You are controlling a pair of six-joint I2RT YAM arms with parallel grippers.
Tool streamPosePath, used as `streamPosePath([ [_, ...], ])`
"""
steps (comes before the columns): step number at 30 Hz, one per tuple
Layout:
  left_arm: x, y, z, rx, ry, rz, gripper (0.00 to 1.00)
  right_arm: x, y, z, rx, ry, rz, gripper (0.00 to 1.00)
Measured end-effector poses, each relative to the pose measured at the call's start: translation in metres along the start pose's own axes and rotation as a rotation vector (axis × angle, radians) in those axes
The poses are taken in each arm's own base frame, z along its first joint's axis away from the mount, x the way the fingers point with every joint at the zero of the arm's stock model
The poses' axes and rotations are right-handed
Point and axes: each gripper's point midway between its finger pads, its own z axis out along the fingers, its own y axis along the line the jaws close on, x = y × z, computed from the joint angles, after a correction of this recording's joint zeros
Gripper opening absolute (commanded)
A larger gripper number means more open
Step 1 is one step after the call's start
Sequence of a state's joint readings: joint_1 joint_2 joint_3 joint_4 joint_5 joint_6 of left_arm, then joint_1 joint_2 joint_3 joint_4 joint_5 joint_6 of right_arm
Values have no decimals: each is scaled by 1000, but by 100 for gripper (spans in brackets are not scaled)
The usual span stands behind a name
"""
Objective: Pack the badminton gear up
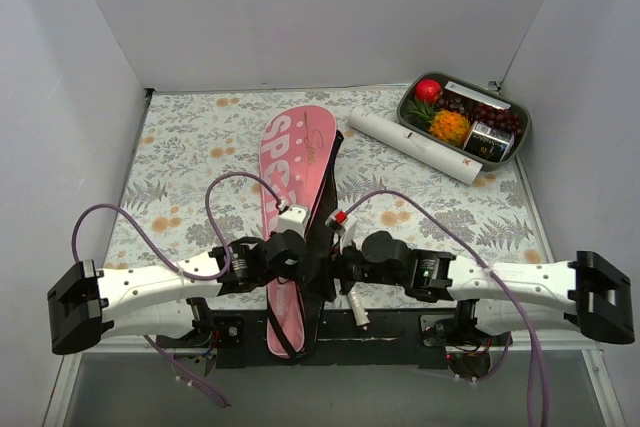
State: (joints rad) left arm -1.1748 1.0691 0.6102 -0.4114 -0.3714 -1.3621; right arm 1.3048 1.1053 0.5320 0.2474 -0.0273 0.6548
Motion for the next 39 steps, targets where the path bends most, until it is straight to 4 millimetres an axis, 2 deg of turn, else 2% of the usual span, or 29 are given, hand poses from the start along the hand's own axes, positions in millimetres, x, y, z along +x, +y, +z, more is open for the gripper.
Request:
streamPosePath([
  [3, -3, 3, -3, -10, -18, -14, 0, -33, -2, -16, 96, -81, -36, 72],
  [5, -7, 8, -7, -26, -35, -28, 0, -53, -14, -26, 193, -122, -53, 72],
  [7, -10, 14, -10, -48, -49, -38, 0, -70, -37, -34, 301, -148, -57, 71],
  [9, -15, 24, -13, -87, -62, -50, 0, -84, -73, -41, 421, -169, -47, 71],
  [12, -26, 39, -16, -148, -83, -72, 0, -89, -126, -48, 572, -153, -24, 71],
  [14, -33, 49, -18, -179, -98, -90, 0, -84, -155, -48, 644, -114, -14, 71],
  [17, -45, 64, -24, -212, -134, -131, 0, -74, -188, -43, 705, -47, -8, 71],
  [20, -56, 75, -33, -228, -177, -172, 0, -70, -214, -29, 734, 25, -5, 71],
  [25, -61, 88, -42, -270, -204, -194, 0, -88, -237, 6, 723, 59, -26, 71],
  [33, -64, 103, -52, -333, -233, -215, 0, -110, -249, 46, 683, 81, -75, 68],
  [39, -70, 111, -58, -366, -264, -231, 0, -100, -260, 55, 690, 128, -89, 56],
])
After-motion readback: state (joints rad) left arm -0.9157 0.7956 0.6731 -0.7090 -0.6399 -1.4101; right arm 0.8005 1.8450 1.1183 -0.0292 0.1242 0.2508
